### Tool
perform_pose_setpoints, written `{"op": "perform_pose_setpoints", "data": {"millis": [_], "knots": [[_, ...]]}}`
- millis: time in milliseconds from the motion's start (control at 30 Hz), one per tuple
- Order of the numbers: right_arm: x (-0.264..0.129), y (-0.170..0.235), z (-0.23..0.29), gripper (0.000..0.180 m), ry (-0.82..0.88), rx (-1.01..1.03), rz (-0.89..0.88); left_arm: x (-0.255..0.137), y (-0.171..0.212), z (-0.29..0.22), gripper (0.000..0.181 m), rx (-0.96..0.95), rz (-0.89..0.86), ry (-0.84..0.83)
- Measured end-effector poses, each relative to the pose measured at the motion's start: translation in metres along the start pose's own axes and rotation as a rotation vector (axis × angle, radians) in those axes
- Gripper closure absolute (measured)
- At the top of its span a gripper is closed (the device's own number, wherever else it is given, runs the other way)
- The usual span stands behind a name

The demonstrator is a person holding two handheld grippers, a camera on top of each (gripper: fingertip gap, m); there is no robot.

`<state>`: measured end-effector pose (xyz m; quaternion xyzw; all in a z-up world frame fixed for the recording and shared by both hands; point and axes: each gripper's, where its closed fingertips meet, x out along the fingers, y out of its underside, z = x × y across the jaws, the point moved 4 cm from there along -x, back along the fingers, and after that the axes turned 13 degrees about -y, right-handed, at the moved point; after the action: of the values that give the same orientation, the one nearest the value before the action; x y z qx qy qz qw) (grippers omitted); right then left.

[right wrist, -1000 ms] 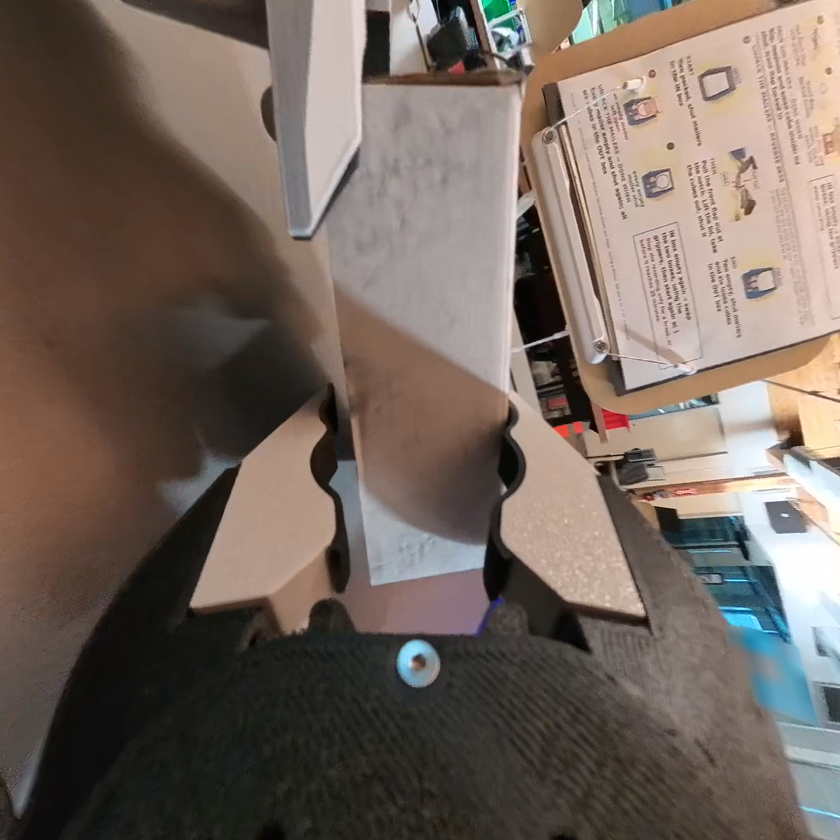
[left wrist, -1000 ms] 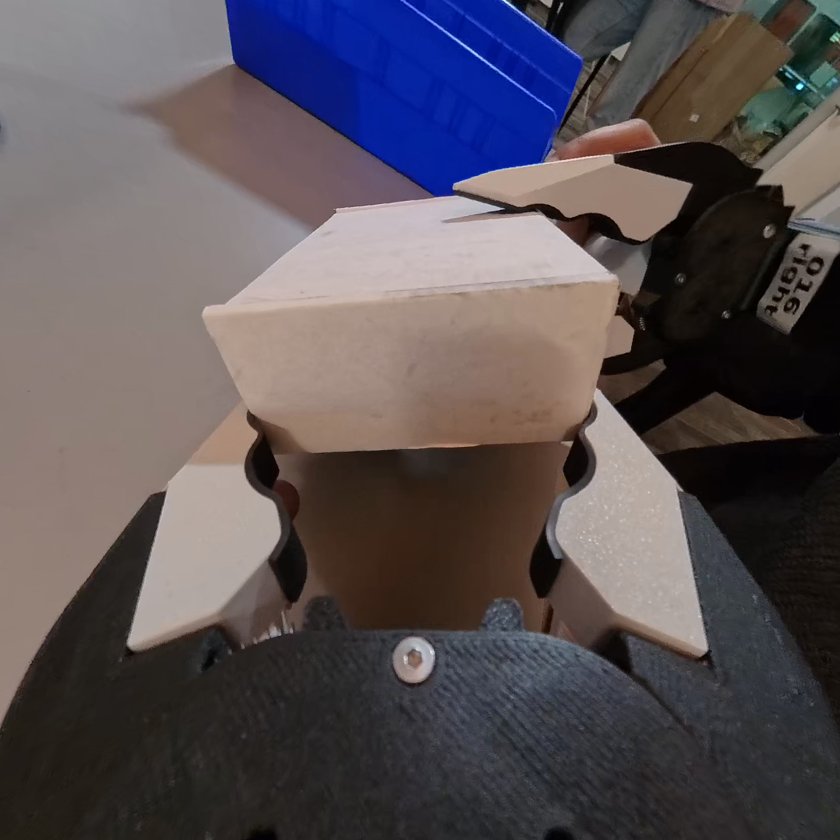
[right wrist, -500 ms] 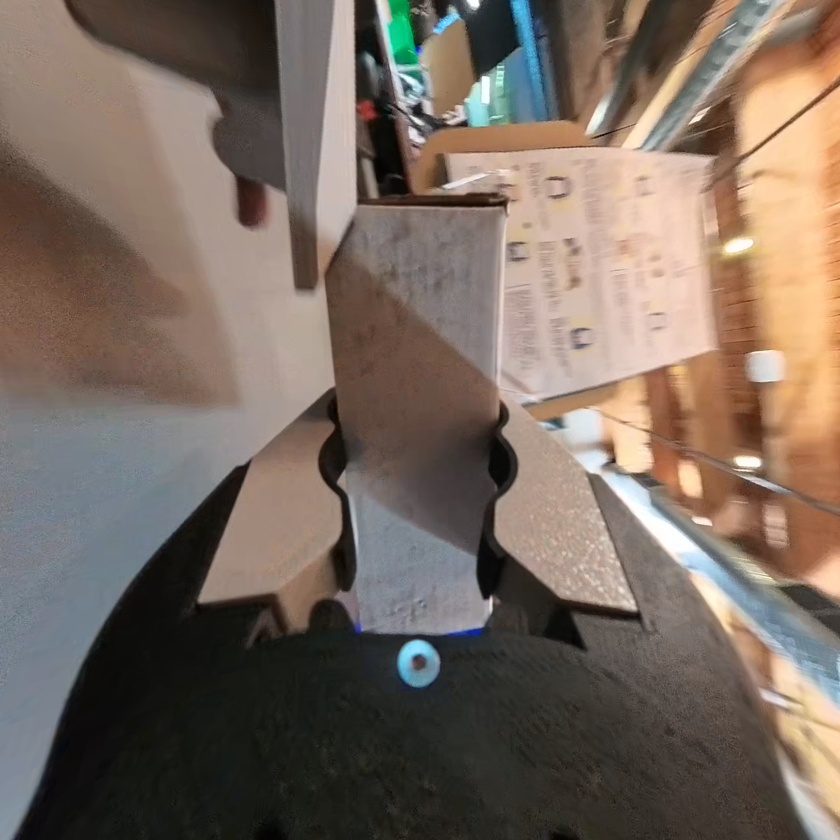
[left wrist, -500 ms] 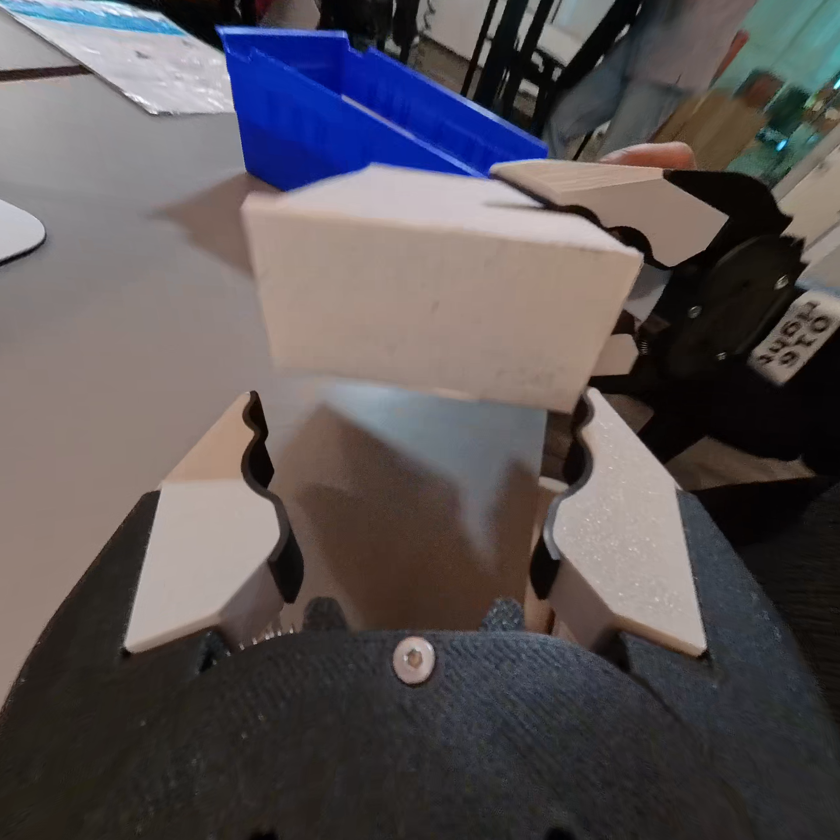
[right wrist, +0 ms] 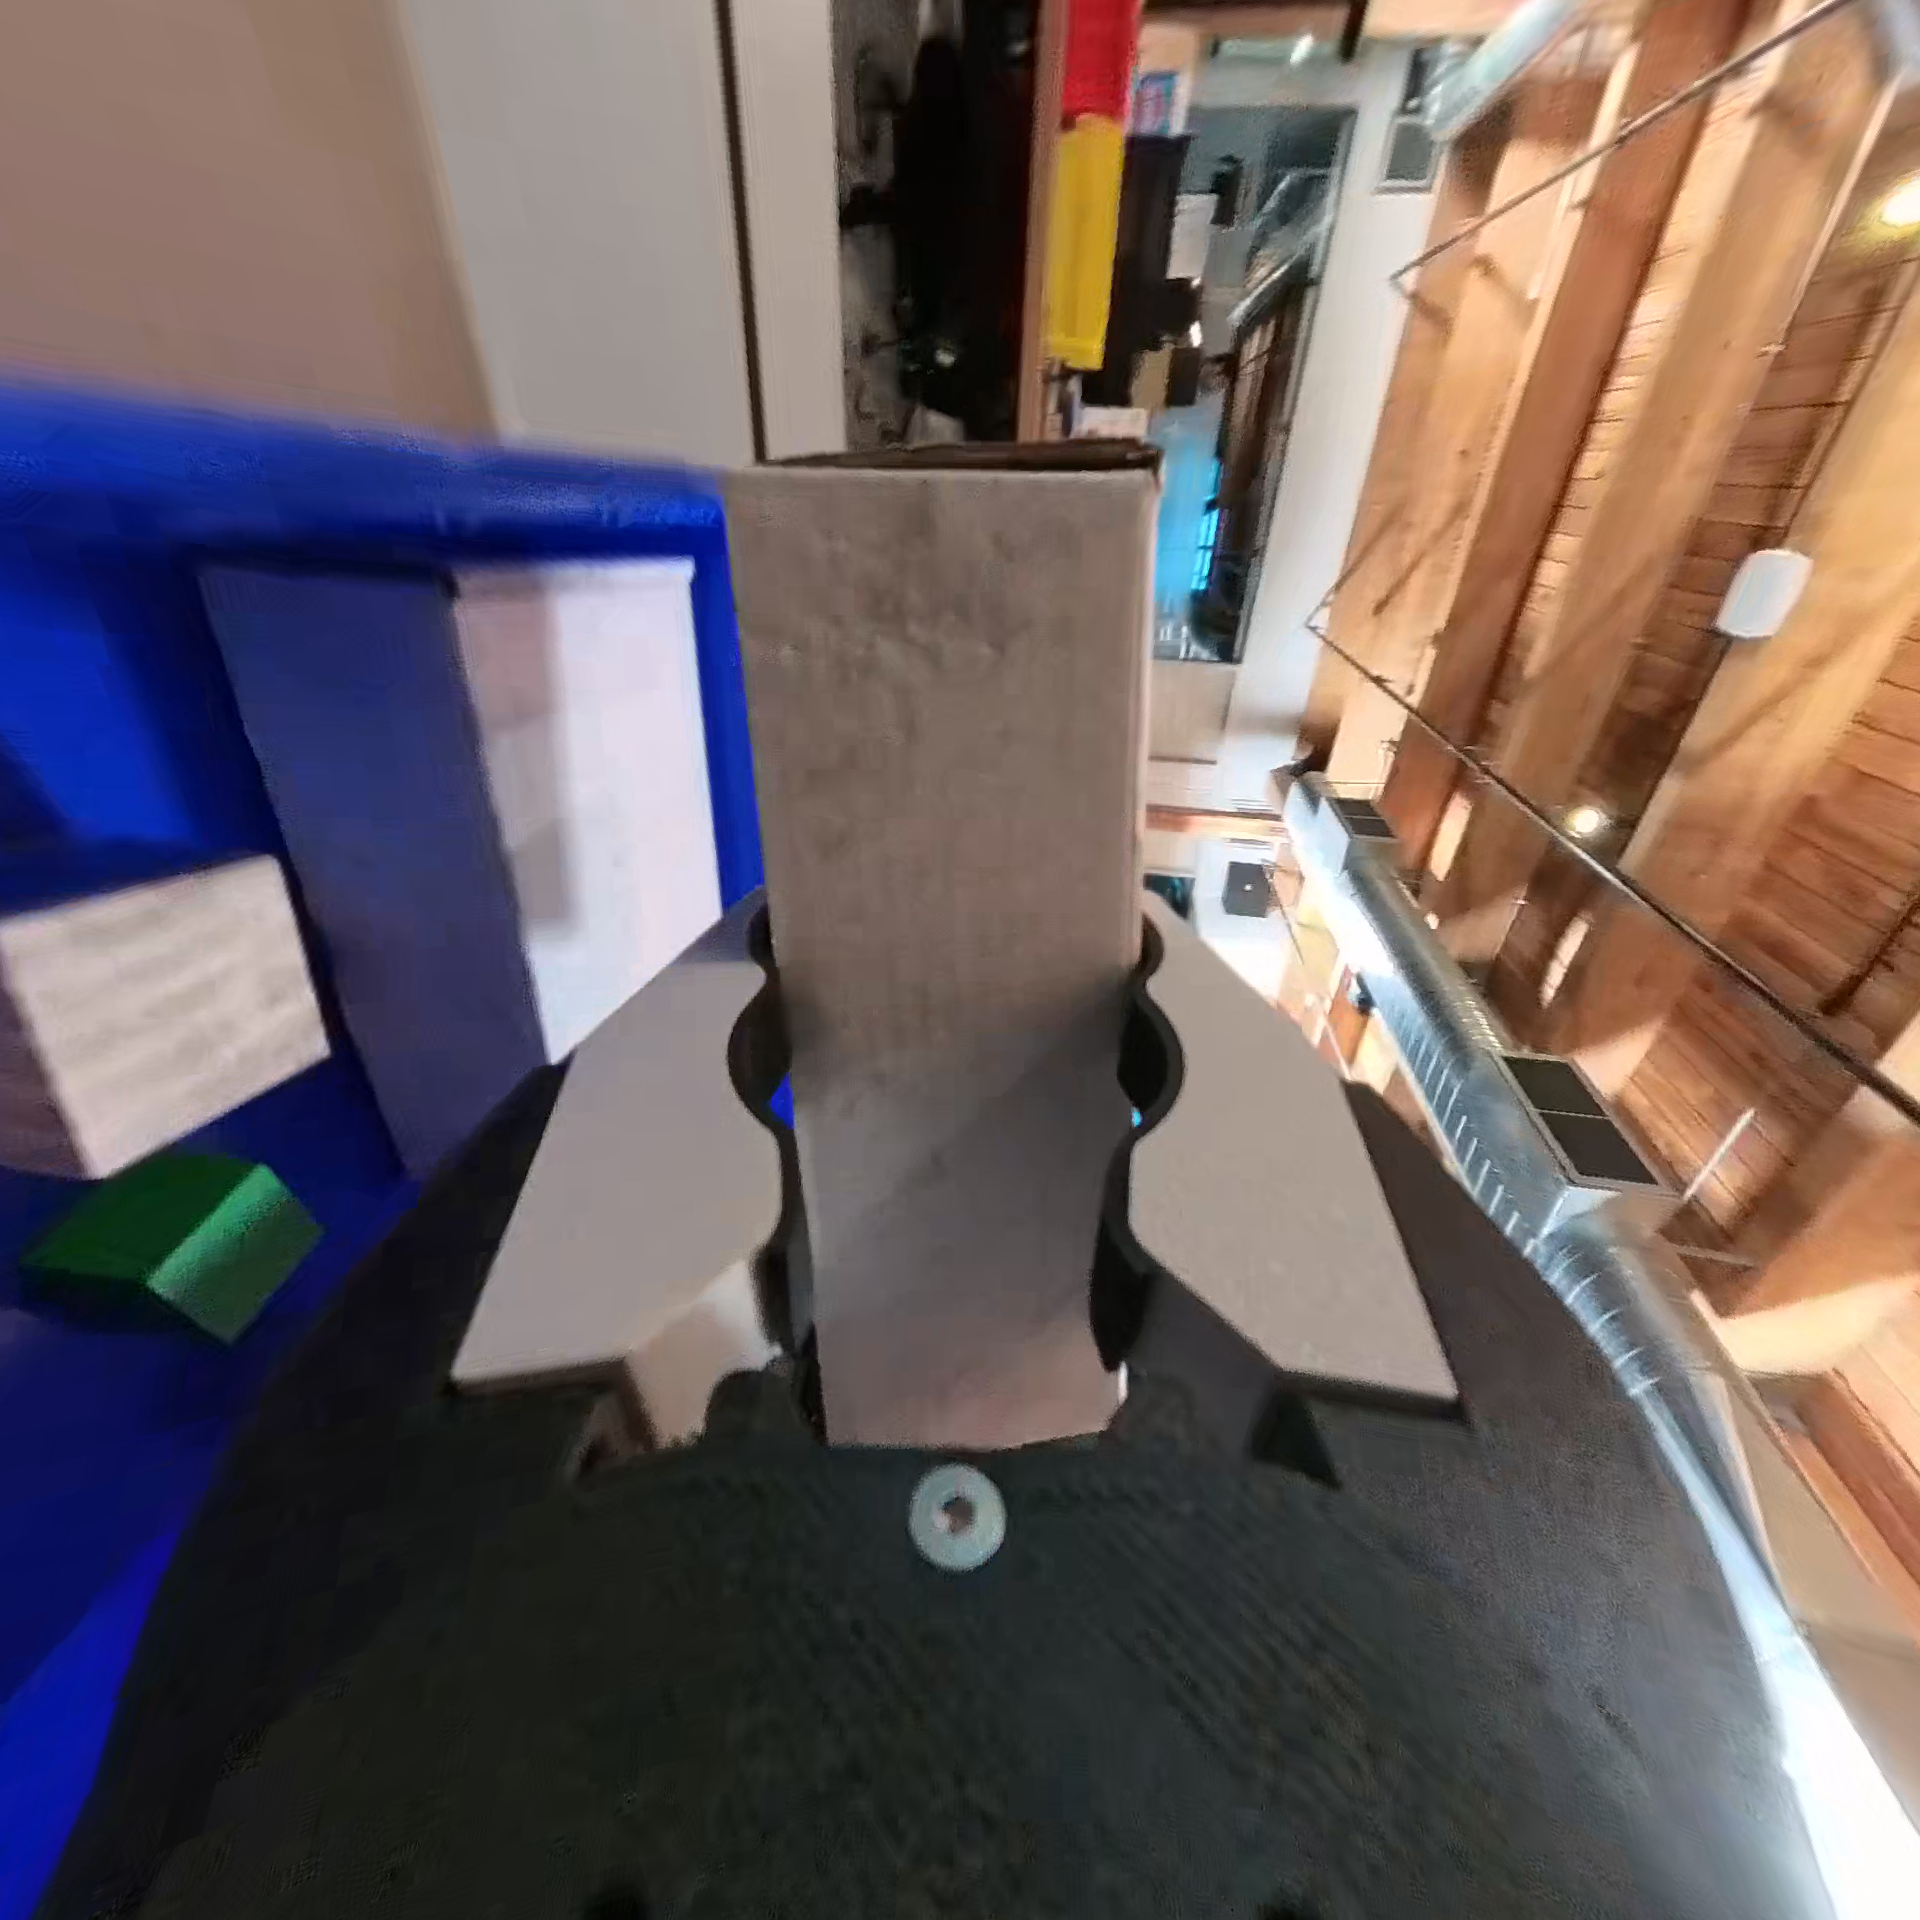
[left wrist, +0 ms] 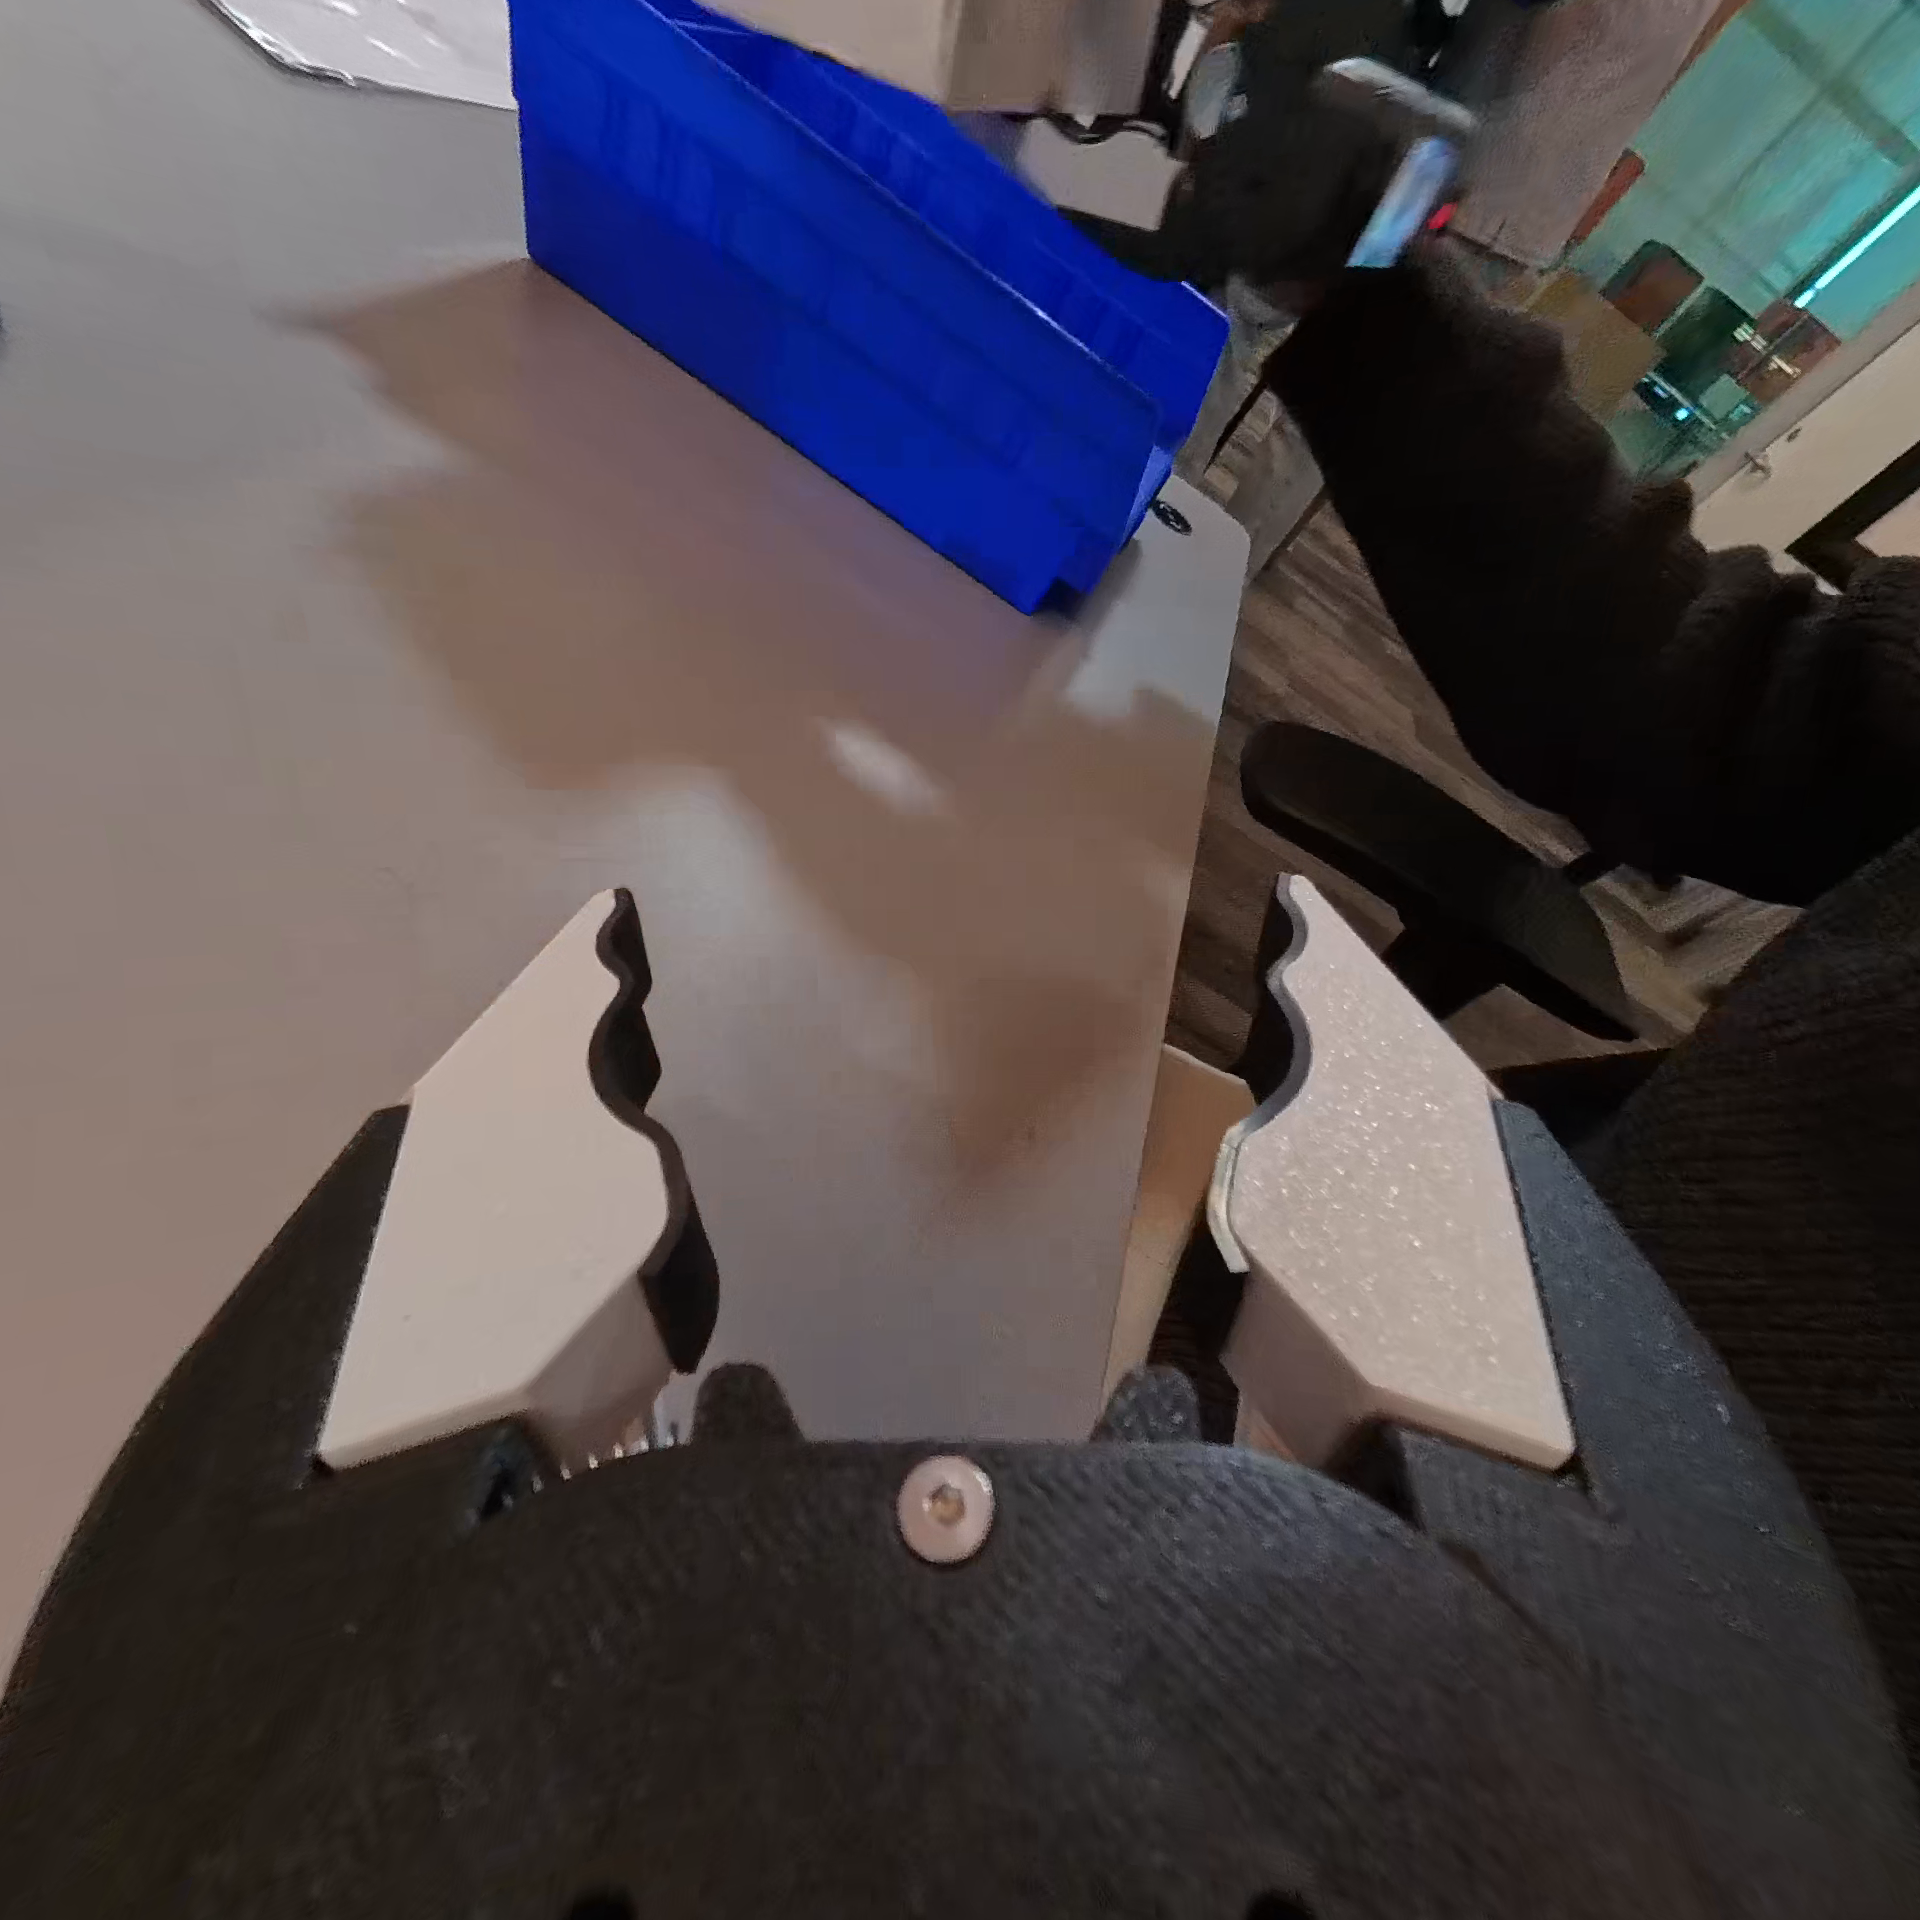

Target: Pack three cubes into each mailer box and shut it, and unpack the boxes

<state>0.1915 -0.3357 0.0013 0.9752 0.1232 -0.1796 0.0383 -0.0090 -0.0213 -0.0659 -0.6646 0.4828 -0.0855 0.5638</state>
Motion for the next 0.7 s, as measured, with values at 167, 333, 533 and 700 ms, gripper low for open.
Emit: {"op": "perform_pose_setpoints", "data": {"millis": [167,333,533,700], "knots": [[0.039,0.015,0.013,0.116,-0.081,0.034,-0.029,-0.003,0.0,0.003,0.069,-0.023,-0.014,0.008],[0.057,0.012,0.025,0.116,-0.159,0.065,-0.031,-0.002,0.001,0.01,0.071,-0.075,-0.017,0.021],[0.046,0.03,0.034,0.092,-0.293,0.248,0.01,-0.006,-0.001,0.017,0.071,-0.108,-0.03,0.022],[0.012,0.043,0.037,0.076,-0.321,0.355,0.03,-0.004,0.001,0.023,0.075,-0.139,-0.025,0.021]]}}
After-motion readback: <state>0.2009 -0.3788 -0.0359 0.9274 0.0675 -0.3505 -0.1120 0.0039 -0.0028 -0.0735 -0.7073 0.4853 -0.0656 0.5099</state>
